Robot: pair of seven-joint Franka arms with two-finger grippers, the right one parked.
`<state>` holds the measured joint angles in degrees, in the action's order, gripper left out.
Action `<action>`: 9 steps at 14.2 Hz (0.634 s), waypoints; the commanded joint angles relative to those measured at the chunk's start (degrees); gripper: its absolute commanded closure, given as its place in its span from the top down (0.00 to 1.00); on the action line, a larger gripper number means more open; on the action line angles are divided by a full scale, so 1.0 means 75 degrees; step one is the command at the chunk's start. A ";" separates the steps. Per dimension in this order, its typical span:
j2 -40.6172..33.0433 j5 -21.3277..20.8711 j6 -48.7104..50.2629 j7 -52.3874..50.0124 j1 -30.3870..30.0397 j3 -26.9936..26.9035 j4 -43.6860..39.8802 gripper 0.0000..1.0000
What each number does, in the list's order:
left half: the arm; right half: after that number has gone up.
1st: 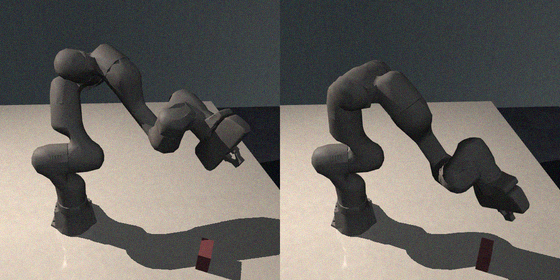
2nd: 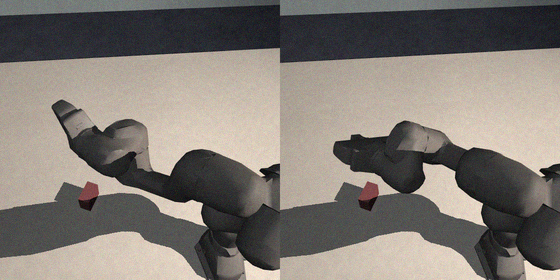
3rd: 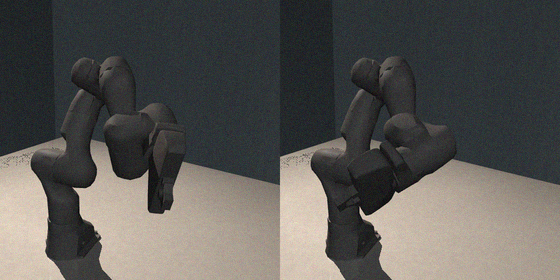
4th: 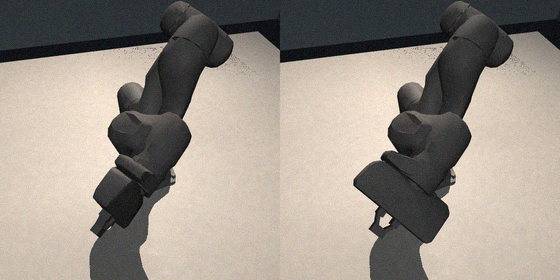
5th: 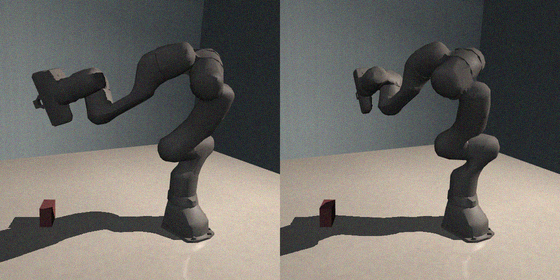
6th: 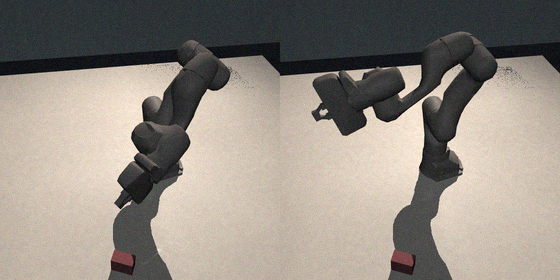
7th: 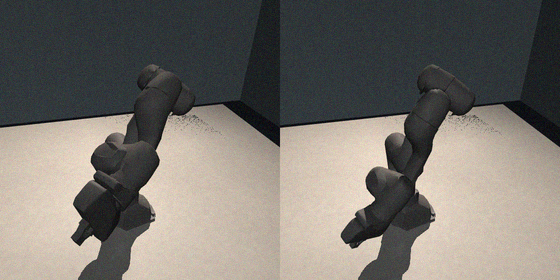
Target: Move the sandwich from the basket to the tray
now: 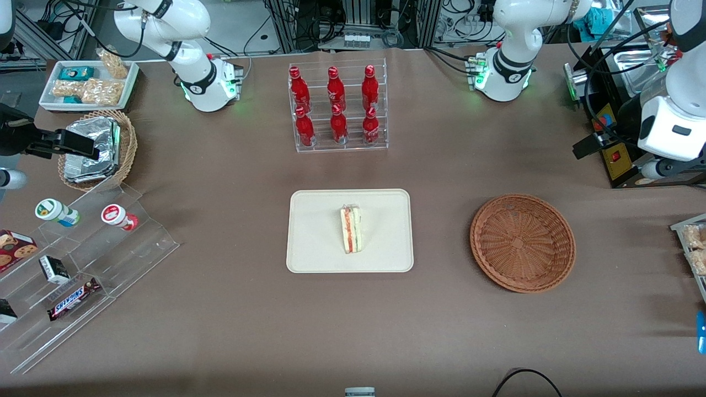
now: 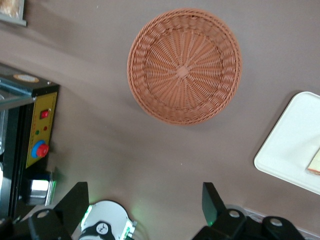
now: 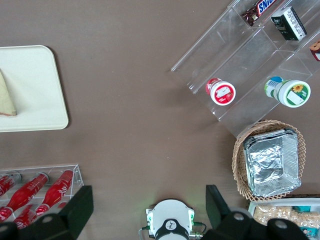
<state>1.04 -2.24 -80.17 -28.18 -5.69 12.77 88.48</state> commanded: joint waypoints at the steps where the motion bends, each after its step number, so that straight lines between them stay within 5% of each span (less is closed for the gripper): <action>1: -0.0103 -0.0287 -0.0268 0.0472 -0.0120 0.0371 0.0168 1.00; 4: -0.0080 -0.0275 -0.0151 0.1785 -0.0108 0.0383 0.0180 1.00; 9: 0.0306 -0.0182 -0.0163 0.1776 -0.0108 0.0371 -0.0322 1.00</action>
<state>1.61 -3.29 -81.48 -15.93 -5.74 15.00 88.98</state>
